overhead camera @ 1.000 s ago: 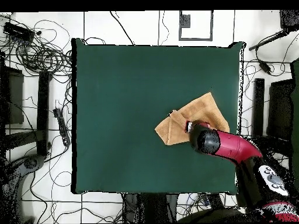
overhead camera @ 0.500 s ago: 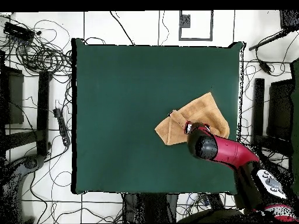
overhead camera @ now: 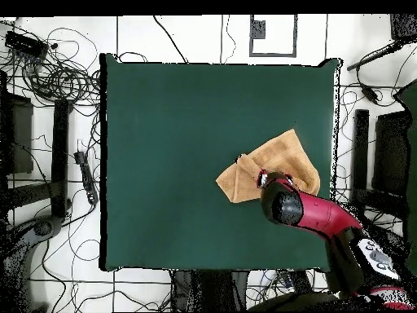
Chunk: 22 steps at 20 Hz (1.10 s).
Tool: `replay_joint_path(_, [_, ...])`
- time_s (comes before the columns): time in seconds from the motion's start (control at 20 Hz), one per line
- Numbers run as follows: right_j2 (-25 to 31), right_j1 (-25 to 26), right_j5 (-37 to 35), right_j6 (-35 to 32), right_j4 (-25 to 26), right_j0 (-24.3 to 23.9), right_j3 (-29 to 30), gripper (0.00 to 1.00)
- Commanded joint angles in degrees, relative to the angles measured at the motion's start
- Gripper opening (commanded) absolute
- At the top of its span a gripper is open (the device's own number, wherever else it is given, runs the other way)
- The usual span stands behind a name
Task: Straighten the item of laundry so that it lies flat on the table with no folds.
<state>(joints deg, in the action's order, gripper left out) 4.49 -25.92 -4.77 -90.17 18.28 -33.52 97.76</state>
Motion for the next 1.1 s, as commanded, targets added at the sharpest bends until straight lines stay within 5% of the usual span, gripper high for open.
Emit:
replay_joint_path(0.05, [-2.5,5.2,-5.2,-9.7,-0.4,1.8,9.3,1.0])
replay_joint_path(1.1, [-1.2,-9.4,-14.6,-7.2,-2.3,3.5,13.7,1.0])
